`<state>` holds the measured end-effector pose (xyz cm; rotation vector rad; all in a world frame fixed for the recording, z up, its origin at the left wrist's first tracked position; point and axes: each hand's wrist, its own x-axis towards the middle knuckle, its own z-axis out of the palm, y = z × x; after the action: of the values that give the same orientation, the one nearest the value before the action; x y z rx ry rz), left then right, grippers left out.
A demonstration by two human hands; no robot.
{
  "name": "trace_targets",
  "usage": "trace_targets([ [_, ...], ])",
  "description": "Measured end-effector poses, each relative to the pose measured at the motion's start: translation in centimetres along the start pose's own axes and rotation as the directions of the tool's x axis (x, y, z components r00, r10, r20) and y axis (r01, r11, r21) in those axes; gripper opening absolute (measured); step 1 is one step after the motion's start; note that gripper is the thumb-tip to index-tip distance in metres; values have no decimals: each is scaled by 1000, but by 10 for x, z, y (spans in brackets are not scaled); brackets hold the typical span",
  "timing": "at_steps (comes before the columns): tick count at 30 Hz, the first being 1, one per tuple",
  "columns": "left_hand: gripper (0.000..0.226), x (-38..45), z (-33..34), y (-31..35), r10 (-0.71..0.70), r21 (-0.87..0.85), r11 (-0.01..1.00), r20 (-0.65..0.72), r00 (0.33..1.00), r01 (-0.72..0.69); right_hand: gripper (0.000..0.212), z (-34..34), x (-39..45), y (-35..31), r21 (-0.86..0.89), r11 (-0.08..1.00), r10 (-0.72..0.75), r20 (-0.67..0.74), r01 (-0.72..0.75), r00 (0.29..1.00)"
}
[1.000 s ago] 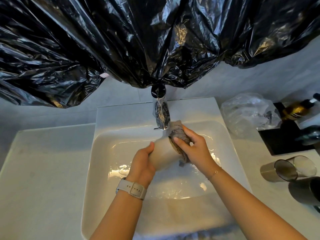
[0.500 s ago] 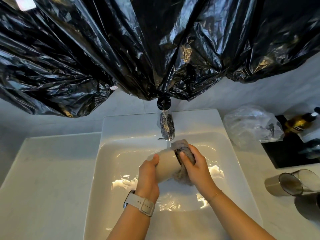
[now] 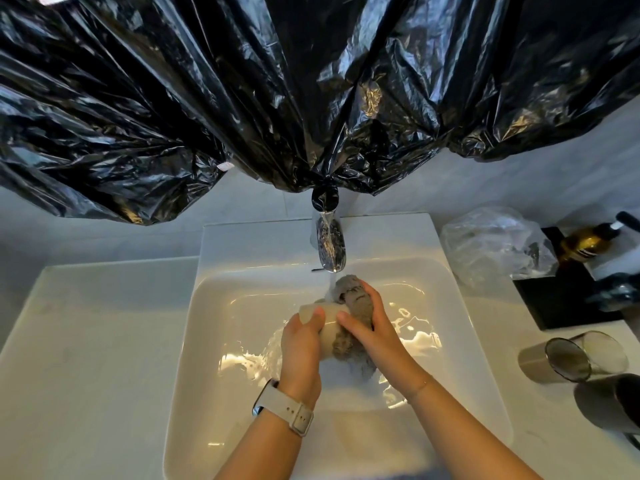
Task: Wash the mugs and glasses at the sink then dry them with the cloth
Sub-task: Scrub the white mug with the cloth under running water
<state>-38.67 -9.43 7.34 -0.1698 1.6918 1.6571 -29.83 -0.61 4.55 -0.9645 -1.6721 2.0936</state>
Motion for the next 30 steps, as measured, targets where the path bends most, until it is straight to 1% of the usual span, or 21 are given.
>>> trace_targets([
  [2, 19, 0, -1, -2, 41, 13, 999, 1, 999, -41, 70, 0, -2, 5, 3, 1000, 6, 7, -6, 1000],
  [5, 17, -1, 2, -9, 109, 54, 992, 26, 994, -110, 57, 9, 2, 4, 97, 995, 14, -116, -2, 993],
  [6, 15, -2, 3, -13, 150, 113, 982, 21, 988, -151, 53, 13, 7, 2, 158, 987, 60, -150, -36, 987],
  [7, 13, -3, 3, -18, 218, 198, 956, 16, 976, -217, 49, 16, 13, -2, 237, 966, 141, -162, -100, 977],
  [8, 11, -4, 2, -24, 310, 297, 906, 22, 950, -302, 45, 17, 20, -5, 327, 925, 251, -138, -195, 958],
  [10, 15, -5, -3, -31, 472, 473, 755, 90, 877, -455, 35, 16, 29, -12, 433, 791, 465, 34, -432, 885],
  [11, 16, -4, -5, -32, 513, 525, 688, 137, 847, -501, 34, 15, 32, -16, 449, 730, 520, 123, -515, 845],
  [12, 16, -2, -6, -32, 525, 550, 651, 173, 833, -524, 36, 13, 34, -16, 455, 694, 542, 181, -558, 821],
  [13, 15, 0, -7, -30, 515, 555, 647, 187, 836, -523, 39, 13, 34, -12, 458, 686, 543, 196, -566, 817],
  [14, 13, 3, -6, -27, 491, 543, 674, 177, 853, -501, 41, 15, 33, -10, 460, 701, 525, 186, -545, 831],
  [15, 10, 7, -6, -23, 457, 515, 721, 149, 877, -463, 40, 18, 30, -5, 461, 741, 483, 139, -488, 864],
  [17, 3, 15, -5, -14, 336, 404, 852, 67, 939, -333, 40, 26, 23, 6, 406, 870, 320, -32, -280, 947],
  [18, 6, 18, -6, -10, 253, 310, 917, 37, 967, -252, 47, 29, 18, 10, 314, 934, 215, -107, -173, 971],
  [19, 11, 20, -7, -6, 168, 205, 964, 32, 985, -171, 56, 28, 15, 14, 193, 977, 120, -138, -92, 983],
  [20, 15, 21, -8, -1, 92, 108, 989, 47, 995, -97, 65, 27, 12, 15, 84, 996, 55, -128, -44, 990],
  [21, 17, 20, -8, 3, 39, 39, 998, 64, 997, -41, 73, 24, 11, 14, 2, 1000, 26, -94, -26, 995],
  [23, 18, 19, -8, 4, -3, -20, 1000, 81, 997, 4, 75, 17, 11, 12, -71, 997, 32, -51, -36, 998],
  [25, 19, 14, -6, -2, 51, 21, 998, 52, 997, -52, 72, 17, 15, 7, -46, 998, 44, -118, -49, 992],
  [27, 18, 8, -5, -11, 160, 93, 982, 44, 986, -164, 70, 17, 23, -1, 46, 993, 112, -150, -107, 982],
  [29, 18, 1, -9, -16, 298, 157, 938, 87, 950, -309, 70, 15, 30, -12, 154, 959, 252, -84, -238, 964],
  [30, 26, 0, -12, -17, 363, 207, 900, 129, 923, -383, 65, 12, 33, -18, 204, 918, 352, -32, -339, 936],
])
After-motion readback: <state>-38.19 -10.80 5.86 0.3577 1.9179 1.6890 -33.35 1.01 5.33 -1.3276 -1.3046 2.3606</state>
